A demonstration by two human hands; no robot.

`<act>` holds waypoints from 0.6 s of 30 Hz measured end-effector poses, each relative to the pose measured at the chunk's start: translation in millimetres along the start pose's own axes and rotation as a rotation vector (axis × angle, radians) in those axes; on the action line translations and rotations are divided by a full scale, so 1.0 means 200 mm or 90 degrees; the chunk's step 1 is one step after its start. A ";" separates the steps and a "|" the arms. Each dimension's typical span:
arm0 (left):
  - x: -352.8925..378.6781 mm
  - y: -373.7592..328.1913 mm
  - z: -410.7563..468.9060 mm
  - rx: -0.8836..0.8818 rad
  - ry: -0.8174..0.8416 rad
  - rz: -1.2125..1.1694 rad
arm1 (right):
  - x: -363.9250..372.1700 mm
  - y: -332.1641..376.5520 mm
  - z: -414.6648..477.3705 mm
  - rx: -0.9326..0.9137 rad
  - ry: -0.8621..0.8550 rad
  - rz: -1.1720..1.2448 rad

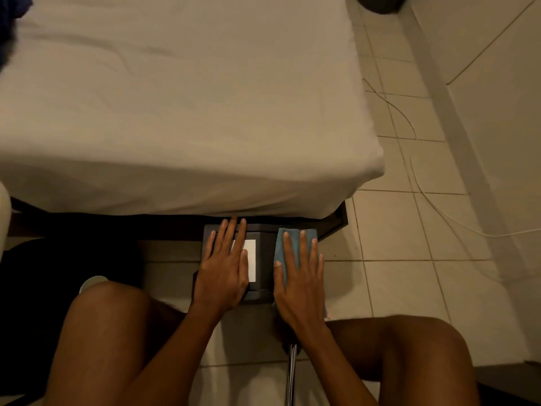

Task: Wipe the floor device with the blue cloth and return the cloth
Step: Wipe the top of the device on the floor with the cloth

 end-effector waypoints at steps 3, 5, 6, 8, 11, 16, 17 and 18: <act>0.00 0.00 0.00 -0.003 0.001 -0.005 | 0.03 -0.01 -0.06 -0.002 0.005 0.016; 0.00 0.00 0.00 -0.003 0.000 -0.006 | 0.05 -0.03 -0.11 0.006 0.002 0.021; 0.00 -0.01 0.00 -0.003 -0.001 -0.004 | 0.07 -0.03 -0.13 0.016 -0.001 0.022; 0.00 -0.01 0.00 -0.001 -0.004 -0.002 | 0.09 -0.03 -0.19 0.032 -0.009 0.032; 0.00 -0.01 0.00 0.005 -0.005 0.003 | 0.11 -0.03 -0.21 0.045 -0.013 0.029; 0.00 -0.01 0.01 0.005 -0.006 0.013 | 0.03 -0.03 0.02 0.009 0.018 0.012; 0.00 -0.02 0.01 0.003 -0.006 0.013 | 0.01 -0.03 0.04 0.003 0.018 0.009; 0.00 -0.02 0.00 0.001 -0.004 0.015 | 0.00 -0.03 0.03 0.000 0.019 0.009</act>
Point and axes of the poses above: each hand's wrist, its own z-axis towards the middle knuckle, its own x-axis out of the palm, y = z × x, the point moved 10 cm from there along z, towards the middle knuckle, and after that the axes turned 14 degrees about y, right-handed, at the moved point
